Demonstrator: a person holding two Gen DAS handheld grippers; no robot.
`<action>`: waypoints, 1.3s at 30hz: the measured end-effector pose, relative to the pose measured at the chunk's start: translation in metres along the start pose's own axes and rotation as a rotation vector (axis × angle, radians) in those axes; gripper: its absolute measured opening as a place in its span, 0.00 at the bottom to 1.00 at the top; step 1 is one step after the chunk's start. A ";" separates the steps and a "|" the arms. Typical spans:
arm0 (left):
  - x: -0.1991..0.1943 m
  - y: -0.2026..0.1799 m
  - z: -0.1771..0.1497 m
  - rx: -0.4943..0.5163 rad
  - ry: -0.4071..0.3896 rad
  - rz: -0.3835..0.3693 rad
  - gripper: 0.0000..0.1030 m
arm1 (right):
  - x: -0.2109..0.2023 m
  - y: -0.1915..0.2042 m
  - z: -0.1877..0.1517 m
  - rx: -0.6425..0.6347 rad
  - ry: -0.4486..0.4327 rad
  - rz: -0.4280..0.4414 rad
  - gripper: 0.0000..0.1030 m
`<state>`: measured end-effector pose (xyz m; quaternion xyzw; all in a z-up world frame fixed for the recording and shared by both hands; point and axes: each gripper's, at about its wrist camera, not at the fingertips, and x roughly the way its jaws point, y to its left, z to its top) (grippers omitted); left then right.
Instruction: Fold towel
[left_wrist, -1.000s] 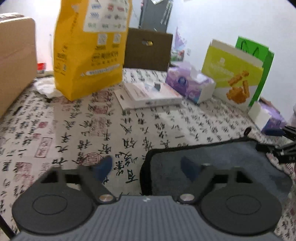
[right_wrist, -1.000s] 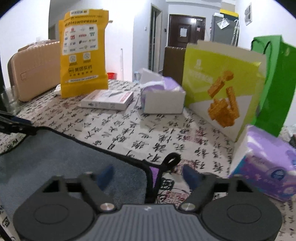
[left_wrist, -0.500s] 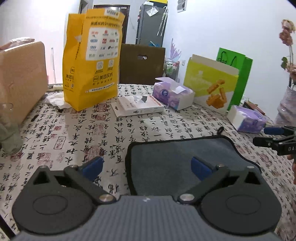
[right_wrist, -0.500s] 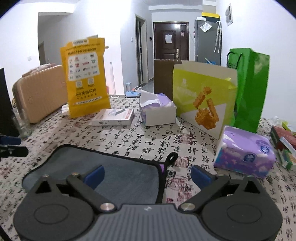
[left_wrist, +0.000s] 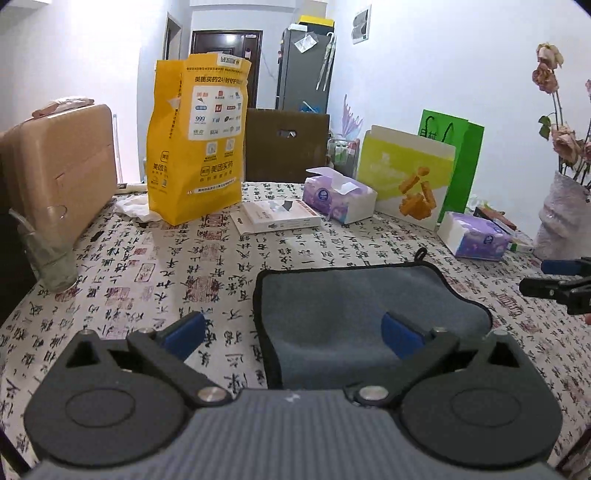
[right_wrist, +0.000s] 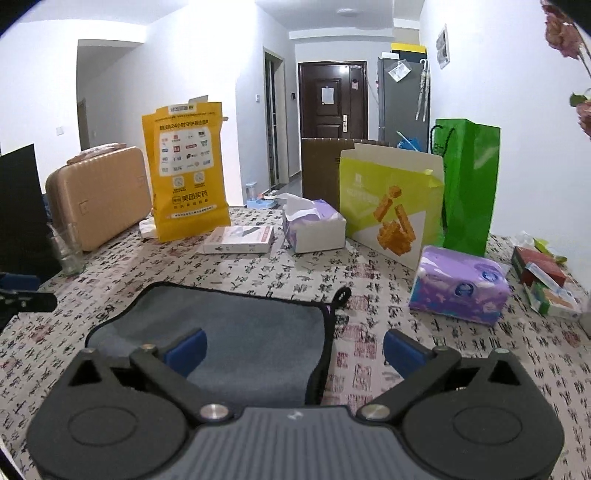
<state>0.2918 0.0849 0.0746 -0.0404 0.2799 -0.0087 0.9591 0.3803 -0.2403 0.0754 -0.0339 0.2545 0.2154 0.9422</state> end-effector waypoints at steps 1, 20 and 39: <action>-0.004 -0.002 -0.002 0.000 -0.005 -0.001 1.00 | -0.004 0.001 -0.002 -0.002 0.003 -0.003 0.99; -0.084 -0.028 -0.058 0.027 -0.108 -0.021 1.00 | -0.076 0.024 -0.045 0.013 -0.060 -0.010 1.00; -0.177 -0.042 -0.120 -0.001 -0.258 0.012 1.00 | -0.162 0.087 -0.099 -0.027 -0.225 -0.005 1.00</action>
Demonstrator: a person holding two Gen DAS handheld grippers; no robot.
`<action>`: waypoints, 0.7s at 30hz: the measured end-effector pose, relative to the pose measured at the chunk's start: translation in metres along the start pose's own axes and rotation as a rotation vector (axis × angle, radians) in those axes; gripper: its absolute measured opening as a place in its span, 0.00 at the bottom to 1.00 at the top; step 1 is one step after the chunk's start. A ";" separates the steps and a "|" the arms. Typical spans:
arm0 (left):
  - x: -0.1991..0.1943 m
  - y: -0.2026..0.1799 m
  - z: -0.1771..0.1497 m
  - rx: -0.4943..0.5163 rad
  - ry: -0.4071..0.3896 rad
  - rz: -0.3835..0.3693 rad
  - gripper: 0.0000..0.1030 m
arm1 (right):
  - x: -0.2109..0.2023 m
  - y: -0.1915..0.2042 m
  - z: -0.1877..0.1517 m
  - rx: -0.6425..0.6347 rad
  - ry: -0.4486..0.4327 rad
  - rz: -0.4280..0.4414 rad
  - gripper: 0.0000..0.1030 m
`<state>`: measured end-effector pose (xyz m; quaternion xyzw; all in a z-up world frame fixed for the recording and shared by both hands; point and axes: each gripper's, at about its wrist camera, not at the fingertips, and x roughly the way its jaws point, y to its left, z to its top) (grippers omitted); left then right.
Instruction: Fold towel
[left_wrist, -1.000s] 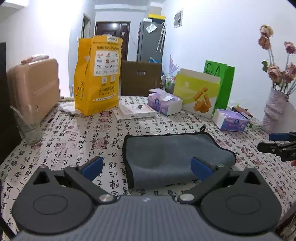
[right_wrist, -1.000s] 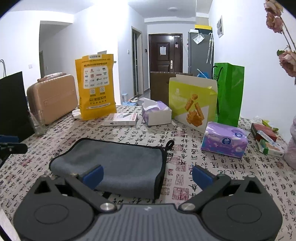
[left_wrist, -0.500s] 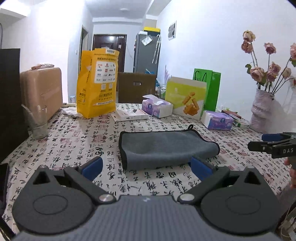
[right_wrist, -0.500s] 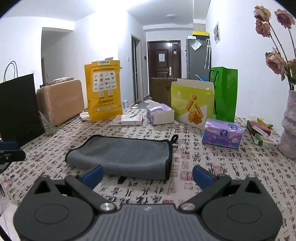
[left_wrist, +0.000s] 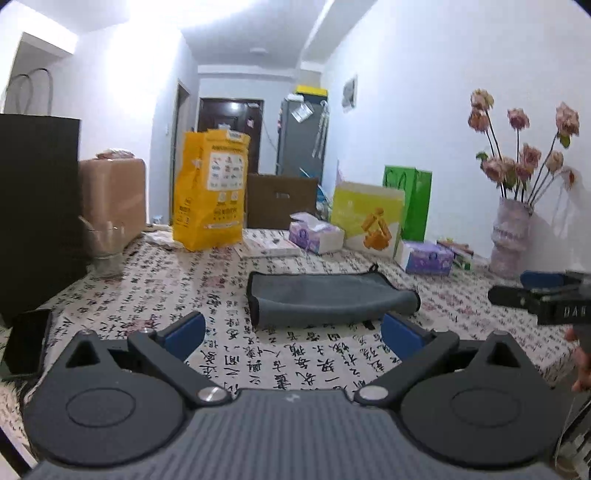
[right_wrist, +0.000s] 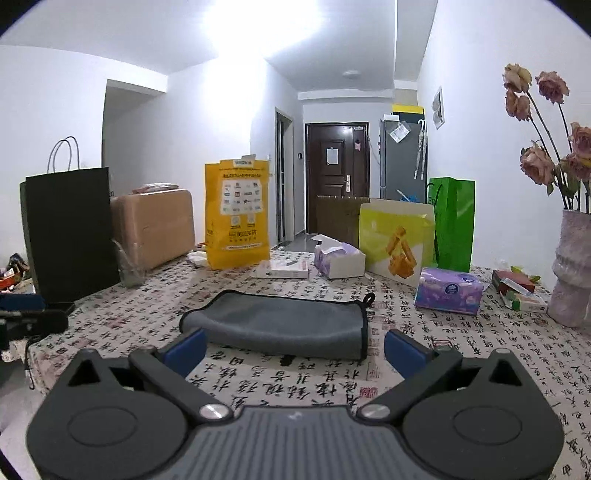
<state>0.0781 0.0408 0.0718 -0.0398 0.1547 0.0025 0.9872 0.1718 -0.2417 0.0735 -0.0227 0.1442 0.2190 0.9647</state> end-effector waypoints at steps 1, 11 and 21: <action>-0.003 -0.001 0.000 -0.001 -0.002 0.002 1.00 | -0.003 0.001 -0.001 0.001 -0.008 -0.003 1.00; -0.021 -0.017 -0.006 0.070 -0.012 0.014 1.00 | -0.031 0.013 -0.017 0.008 -0.042 -0.035 1.00; -0.038 -0.040 -0.026 0.132 -0.042 0.050 1.00 | -0.056 0.029 -0.036 -0.022 -0.053 -0.037 1.00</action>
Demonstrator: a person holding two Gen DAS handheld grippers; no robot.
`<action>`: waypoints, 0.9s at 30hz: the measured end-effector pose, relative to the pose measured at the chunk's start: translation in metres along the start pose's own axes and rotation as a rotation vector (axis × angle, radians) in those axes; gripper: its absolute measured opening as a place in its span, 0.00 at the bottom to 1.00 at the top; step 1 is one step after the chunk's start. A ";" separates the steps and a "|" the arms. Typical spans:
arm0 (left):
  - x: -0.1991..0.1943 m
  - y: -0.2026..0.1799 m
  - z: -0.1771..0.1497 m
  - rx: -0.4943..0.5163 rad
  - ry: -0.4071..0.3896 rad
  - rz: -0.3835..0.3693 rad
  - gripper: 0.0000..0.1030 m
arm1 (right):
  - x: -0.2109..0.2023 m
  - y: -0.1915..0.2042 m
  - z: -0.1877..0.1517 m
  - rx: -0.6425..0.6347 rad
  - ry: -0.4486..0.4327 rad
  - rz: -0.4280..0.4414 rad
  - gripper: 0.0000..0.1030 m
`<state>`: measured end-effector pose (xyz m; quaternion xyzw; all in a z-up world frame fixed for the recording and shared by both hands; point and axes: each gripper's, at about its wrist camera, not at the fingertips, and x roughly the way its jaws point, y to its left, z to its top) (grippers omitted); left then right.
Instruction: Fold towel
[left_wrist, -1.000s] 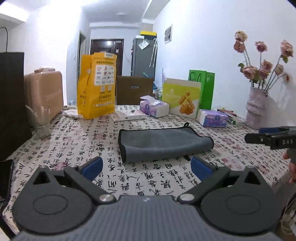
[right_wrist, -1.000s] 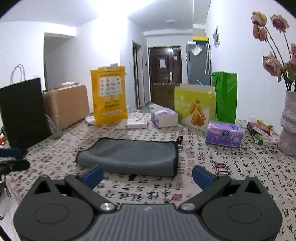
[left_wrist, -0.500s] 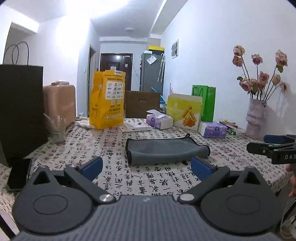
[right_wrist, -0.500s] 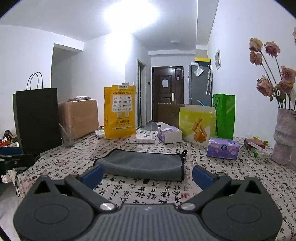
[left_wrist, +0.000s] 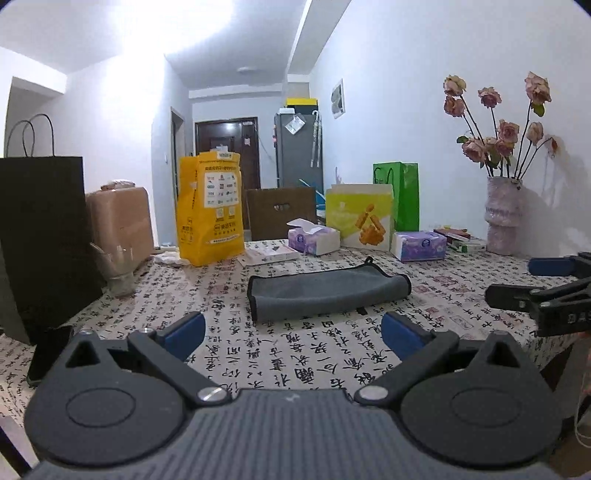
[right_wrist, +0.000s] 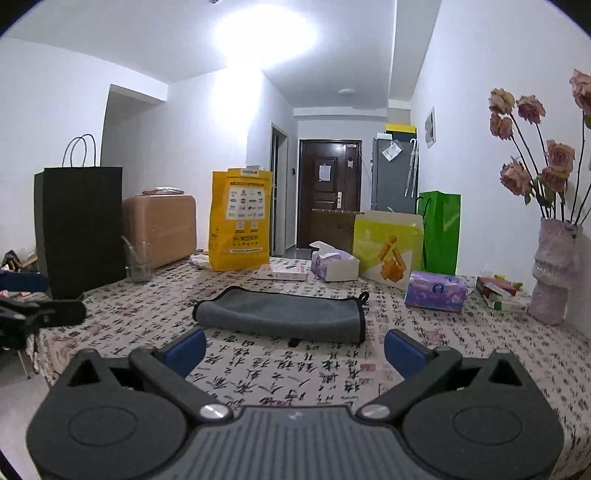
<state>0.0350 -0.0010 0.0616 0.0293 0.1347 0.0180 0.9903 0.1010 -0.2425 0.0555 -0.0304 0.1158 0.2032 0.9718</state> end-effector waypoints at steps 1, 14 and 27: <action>-0.001 -0.001 -0.001 0.000 -0.003 0.003 1.00 | -0.004 0.002 -0.001 0.006 -0.003 0.004 1.00; -0.015 -0.008 -0.016 -0.012 -0.011 -0.011 1.00 | -0.024 0.018 -0.017 0.019 -0.001 0.015 1.00; -0.023 -0.007 -0.038 -0.021 0.034 -0.033 1.00 | -0.032 0.026 -0.042 0.028 0.030 0.031 1.00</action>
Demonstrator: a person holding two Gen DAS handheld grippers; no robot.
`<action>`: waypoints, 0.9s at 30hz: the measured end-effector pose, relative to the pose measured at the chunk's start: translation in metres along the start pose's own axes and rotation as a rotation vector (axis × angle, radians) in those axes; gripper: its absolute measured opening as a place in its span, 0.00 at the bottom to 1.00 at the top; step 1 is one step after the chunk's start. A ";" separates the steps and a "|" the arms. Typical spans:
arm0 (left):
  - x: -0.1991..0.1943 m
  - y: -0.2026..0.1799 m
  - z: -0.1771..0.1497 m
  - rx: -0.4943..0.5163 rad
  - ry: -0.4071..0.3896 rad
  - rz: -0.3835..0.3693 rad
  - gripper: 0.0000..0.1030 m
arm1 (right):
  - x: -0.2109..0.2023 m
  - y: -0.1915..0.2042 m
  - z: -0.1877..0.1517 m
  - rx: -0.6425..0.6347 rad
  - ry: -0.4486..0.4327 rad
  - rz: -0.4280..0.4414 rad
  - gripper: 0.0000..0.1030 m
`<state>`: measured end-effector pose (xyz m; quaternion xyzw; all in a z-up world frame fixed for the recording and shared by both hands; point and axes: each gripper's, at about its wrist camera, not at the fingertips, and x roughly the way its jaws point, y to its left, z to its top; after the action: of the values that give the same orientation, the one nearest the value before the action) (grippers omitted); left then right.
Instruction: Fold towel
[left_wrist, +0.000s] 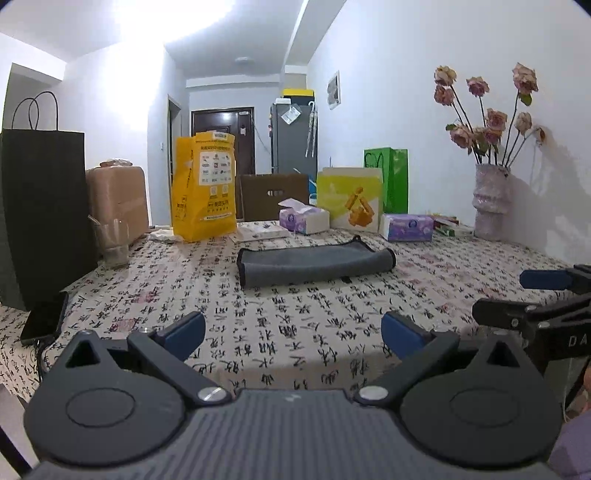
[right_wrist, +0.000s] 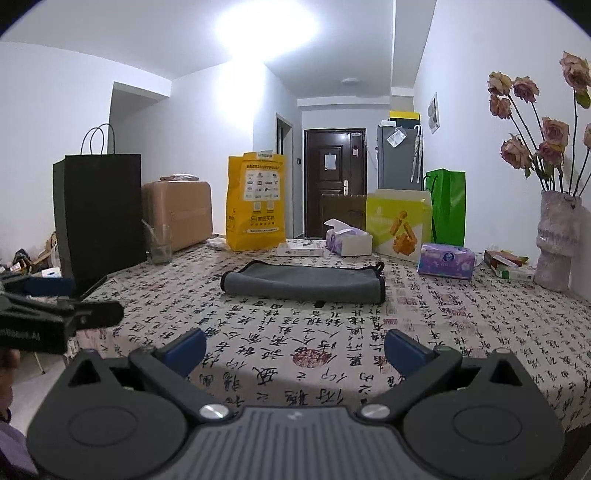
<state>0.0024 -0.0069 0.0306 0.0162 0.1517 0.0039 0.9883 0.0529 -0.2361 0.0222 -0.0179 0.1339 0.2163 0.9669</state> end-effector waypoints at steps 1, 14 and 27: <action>-0.001 -0.001 -0.001 0.001 -0.001 0.001 1.00 | -0.002 0.000 -0.001 0.004 0.000 0.005 1.00; -0.016 0.010 -0.021 -0.033 0.053 0.023 1.00 | -0.018 0.002 -0.019 0.041 0.047 0.019 1.00; -0.019 0.009 -0.023 -0.075 0.046 0.033 1.00 | -0.018 0.005 -0.023 0.047 0.056 0.030 1.00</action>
<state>-0.0224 0.0022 0.0143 -0.0184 0.1739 0.0262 0.9842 0.0296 -0.2410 0.0053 0.0006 0.1662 0.2268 0.9597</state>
